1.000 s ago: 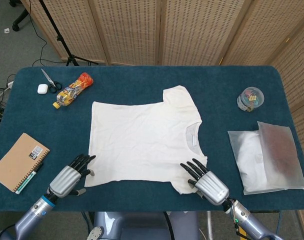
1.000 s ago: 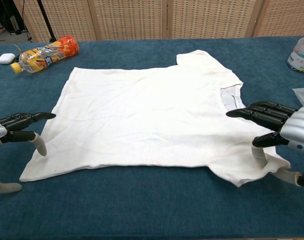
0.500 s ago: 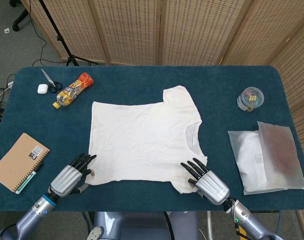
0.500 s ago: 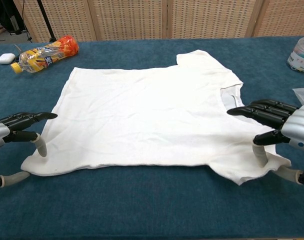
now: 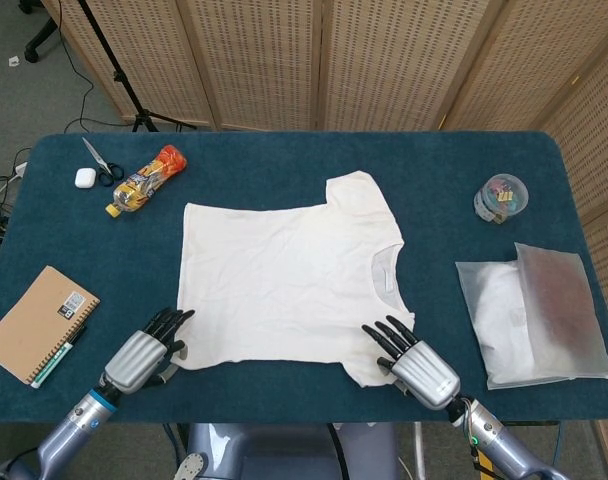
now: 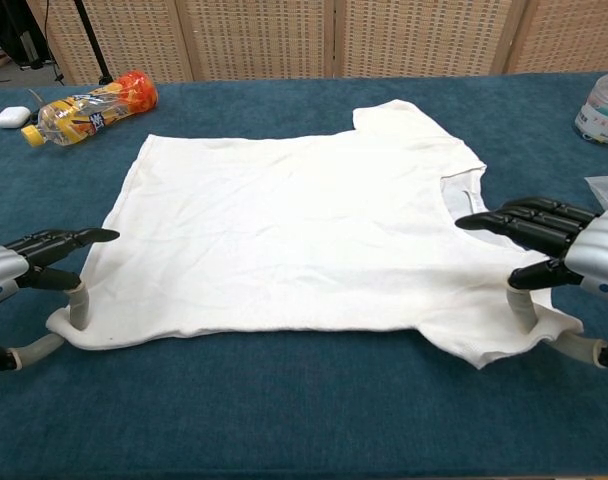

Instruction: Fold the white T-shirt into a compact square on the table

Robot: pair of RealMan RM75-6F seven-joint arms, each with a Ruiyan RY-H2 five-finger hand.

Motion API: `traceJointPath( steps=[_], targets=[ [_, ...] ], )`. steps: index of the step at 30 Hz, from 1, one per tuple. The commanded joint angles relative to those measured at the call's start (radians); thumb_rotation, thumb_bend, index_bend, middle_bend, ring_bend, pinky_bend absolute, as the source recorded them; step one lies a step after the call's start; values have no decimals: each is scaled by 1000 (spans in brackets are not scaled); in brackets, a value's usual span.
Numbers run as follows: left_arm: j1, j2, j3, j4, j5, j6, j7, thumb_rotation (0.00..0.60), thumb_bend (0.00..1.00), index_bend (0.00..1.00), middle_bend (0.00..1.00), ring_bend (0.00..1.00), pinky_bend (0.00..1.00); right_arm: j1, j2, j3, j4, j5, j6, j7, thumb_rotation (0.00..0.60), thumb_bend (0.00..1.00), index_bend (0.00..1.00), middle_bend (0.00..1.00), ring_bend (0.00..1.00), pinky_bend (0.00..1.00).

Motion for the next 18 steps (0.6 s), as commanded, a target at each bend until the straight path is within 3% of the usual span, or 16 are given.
traceJointPath(
  steps=[1,9,18],
  targets=[
    [1,-8,-3,9,-4,4,2,600,440,570,0,0,0,0,-1,-1,1,-1,-1,-1,600,517,574,38,0,0],
    [0,-28,-11,25,-20,4,-5,600,478,676,0,0,0,2,0,-1,1,1,-3,0,600,538,574,38,0,0],
    [0,24,22,-44,12,37,-32,600,484,733,0,0,0,33,23,-24,-17,-49,-3,49,600,543,589,62,0,0]
  ],
)
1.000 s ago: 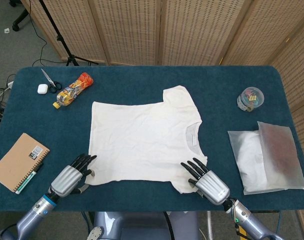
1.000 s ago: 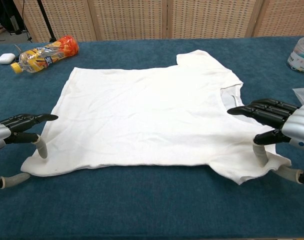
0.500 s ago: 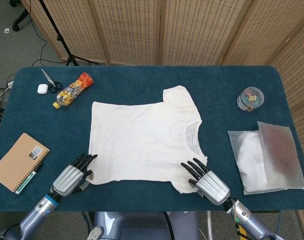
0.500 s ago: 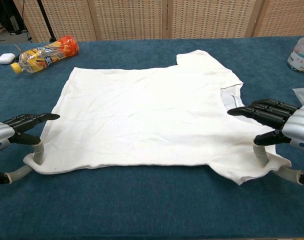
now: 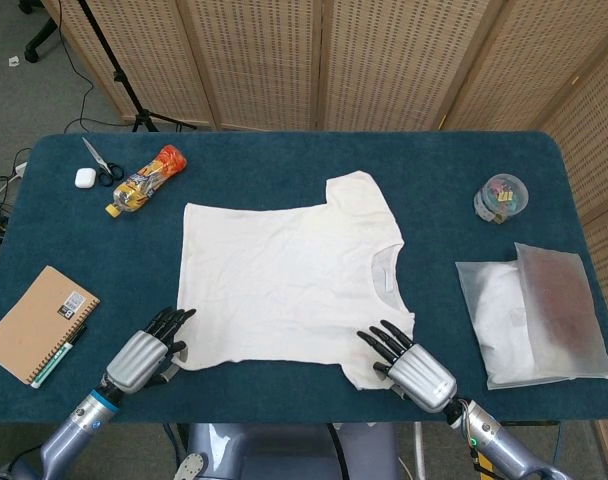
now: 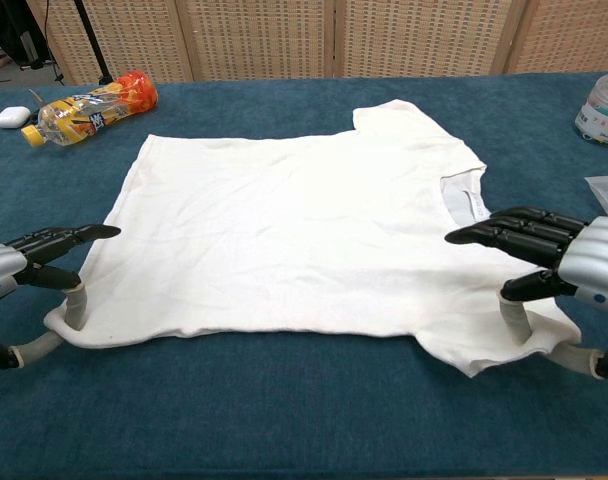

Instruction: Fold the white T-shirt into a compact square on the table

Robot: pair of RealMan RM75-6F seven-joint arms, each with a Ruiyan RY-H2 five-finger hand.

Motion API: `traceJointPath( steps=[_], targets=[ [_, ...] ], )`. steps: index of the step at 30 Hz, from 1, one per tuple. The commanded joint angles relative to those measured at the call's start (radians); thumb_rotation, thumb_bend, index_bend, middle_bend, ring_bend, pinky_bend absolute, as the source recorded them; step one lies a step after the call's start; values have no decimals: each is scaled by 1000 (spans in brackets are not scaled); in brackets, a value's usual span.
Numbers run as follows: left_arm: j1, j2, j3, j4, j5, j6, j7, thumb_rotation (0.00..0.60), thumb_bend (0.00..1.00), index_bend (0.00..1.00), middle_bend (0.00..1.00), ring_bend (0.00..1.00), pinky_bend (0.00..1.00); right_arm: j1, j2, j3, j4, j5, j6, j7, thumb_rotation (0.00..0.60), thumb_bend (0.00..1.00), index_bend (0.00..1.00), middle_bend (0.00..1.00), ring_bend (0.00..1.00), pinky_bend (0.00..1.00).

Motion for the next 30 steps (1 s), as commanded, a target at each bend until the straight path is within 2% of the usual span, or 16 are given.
traceJointPath(
  steps=[1,8,14,24,30],
  targets=[
    [2,25,16,-28,20,25,-15,600,484,735,0,0,0,17,18,-10,-17,-27,7,21,600,543,591,67,0,0],
    [10,106,55,-112,62,80,-53,600,488,744,0,0,0,63,86,-41,-67,-103,17,68,600,550,600,100,0,0],
    [14,192,109,-196,100,101,-115,600,536,748,0,0,0,77,141,-84,-115,-168,43,96,600,554,603,118,0,0],
    [22,289,195,-236,194,138,-133,600,533,750,0,0,0,71,169,-159,-168,-267,52,79,600,556,603,123,0,0],
    [38,313,233,-249,229,167,-180,600,535,758,0,0,0,67,176,-192,-195,-318,58,70,600,555,603,123,0,0]
  ],
)
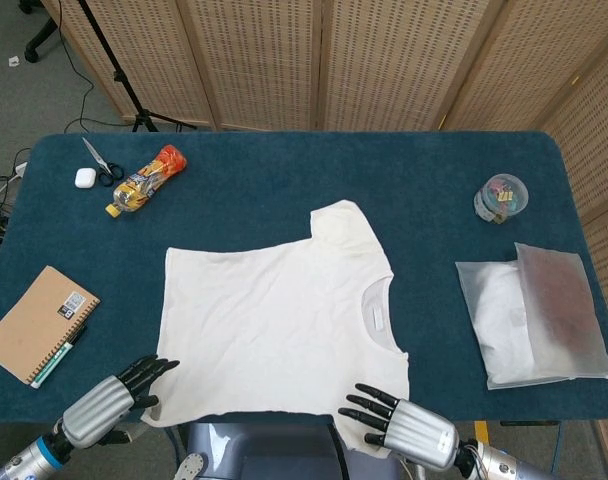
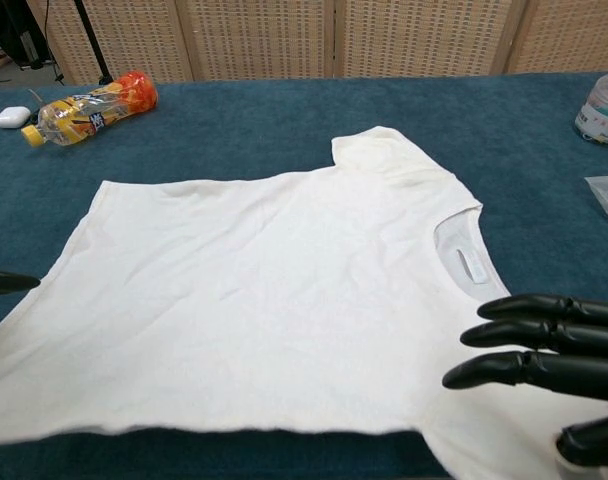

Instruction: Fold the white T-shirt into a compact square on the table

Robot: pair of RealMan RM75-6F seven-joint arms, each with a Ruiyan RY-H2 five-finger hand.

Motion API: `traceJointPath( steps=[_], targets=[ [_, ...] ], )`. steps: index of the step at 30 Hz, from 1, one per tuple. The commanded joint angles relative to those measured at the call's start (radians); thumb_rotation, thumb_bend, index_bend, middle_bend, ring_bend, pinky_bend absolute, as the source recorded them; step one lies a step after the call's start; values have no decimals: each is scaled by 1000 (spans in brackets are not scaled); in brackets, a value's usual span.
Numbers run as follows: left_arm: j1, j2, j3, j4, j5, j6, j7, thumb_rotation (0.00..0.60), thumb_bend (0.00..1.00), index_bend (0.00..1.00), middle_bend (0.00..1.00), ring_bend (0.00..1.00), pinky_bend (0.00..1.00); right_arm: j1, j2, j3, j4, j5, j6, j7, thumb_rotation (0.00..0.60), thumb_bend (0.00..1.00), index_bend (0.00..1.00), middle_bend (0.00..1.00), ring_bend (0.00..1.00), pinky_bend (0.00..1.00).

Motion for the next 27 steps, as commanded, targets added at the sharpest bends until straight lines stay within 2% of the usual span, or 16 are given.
traceJointPath(
  steps=[1,8,12,16,19,22,25,27],
  targets=[
    [8,7,23,-4,16,8,-43,600,536,760,0,0,0,-2,4,-16,-13,-26,4,-7,600,556,603,123,0,0],
    [15,-10,13,11,6,6,-82,600,538,762,0,0,0,-9,4,-15,-10,-27,2,-15,600,559,606,123,0,0],
    [11,-23,-14,5,-23,-4,-98,600,540,762,0,0,0,-14,7,3,-3,6,3,-9,600,563,606,123,0,0],
    [-6,-32,-59,-14,-78,-41,-115,600,547,762,0,0,0,-19,16,40,-13,72,-9,-12,600,569,606,120,0,0],
    [-22,-34,-111,-47,-144,-75,-111,600,552,762,0,0,0,-16,25,82,-24,138,-14,10,600,571,606,119,0,0],
    [-43,-12,-159,-118,-223,-144,-58,600,556,764,0,0,0,-3,39,128,-44,201,-32,22,600,591,606,118,0,0],
    [-84,40,-208,-224,-327,-262,48,600,557,765,0,0,0,21,51,183,-67,279,-72,39,600,595,606,118,0,0],
    [-100,58,-238,-273,-384,-304,110,600,557,766,0,0,0,33,54,210,-75,320,-95,49,600,596,606,118,0,0]
  ],
)
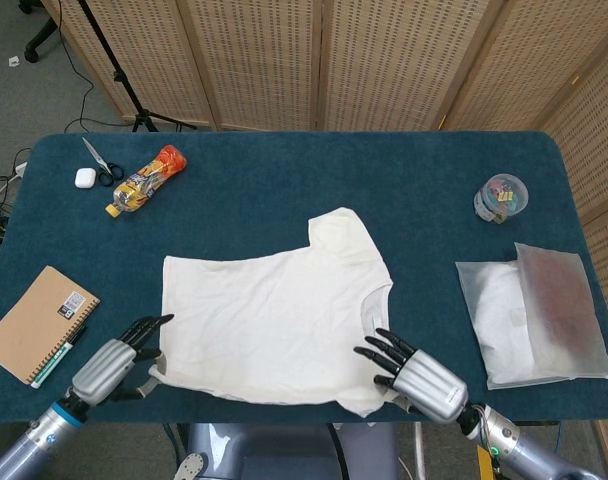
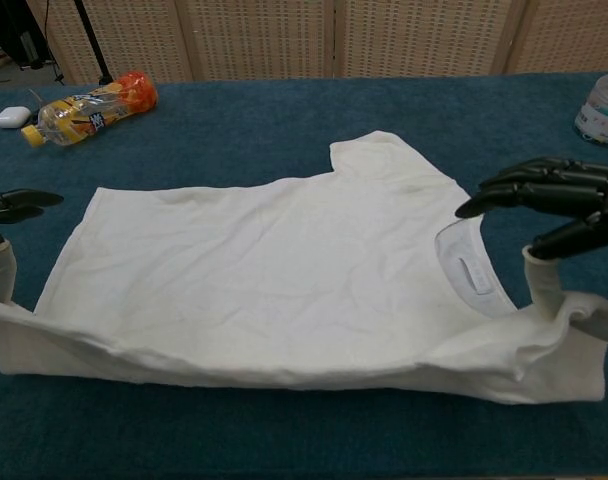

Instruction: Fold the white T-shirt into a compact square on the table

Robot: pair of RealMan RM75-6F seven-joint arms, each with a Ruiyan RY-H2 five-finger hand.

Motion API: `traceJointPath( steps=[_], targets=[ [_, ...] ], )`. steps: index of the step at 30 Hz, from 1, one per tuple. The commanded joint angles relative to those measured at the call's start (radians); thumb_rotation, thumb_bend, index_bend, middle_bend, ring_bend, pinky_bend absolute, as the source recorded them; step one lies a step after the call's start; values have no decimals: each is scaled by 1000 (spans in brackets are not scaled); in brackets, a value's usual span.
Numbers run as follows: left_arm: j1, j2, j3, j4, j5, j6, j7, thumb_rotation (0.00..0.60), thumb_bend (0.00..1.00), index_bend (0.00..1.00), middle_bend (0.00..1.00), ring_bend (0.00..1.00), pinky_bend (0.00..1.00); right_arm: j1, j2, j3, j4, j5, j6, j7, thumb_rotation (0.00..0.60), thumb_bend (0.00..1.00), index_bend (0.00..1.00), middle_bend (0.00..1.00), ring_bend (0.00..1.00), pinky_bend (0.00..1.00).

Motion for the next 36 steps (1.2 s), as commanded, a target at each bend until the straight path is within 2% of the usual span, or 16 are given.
traceJointPath(
  steps=[1,6,8,11,17,22,28,36],
  targets=[
    [-55,59,-90,-142,-156,-135,155,600,558,767,0,0,0,34,14,72,-28,97,-59,31,600,600,606,117,0,0],
    [-94,74,-172,-222,-301,-217,251,600,557,768,0,0,0,74,8,150,-30,193,-120,36,600,620,606,117,0,0],
    [-122,79,-224,-255,-387,-261,289,600,557,769,0,0,0,112,-7,201,-19,257,-182,22,600,620,606,117,0,0],
    [-154,88,-273,-287,-492,-308,353,600,557,769,0,0,0,153,-24,250,-12,328,-255,-5,600,620,606,117,0,0],
    [-213,89,-343,-313,-682,-354,484,600,556,775,0,0,0,225,-75,340,28,482,-373,-64,600,620,606,117,0,0],
    [-251,59,-380,-269,-793,-384,526,600,557,777,0,0,0,281,-123,389,94,597,-458,-130,600,620,606,117,0,0],
    [-271,27,-405,-189,-859,-402,527,600,558,777,0,0,0,329,-178,432,187,724,-526,-171,600,620,607,117,0,0],
    [-292,-35,-407,-59,-914,-458,519,600,559,777,0,0,0,363,-233,446,312,823,-589,-165,600,620,607,117,0,0]
  ],
)
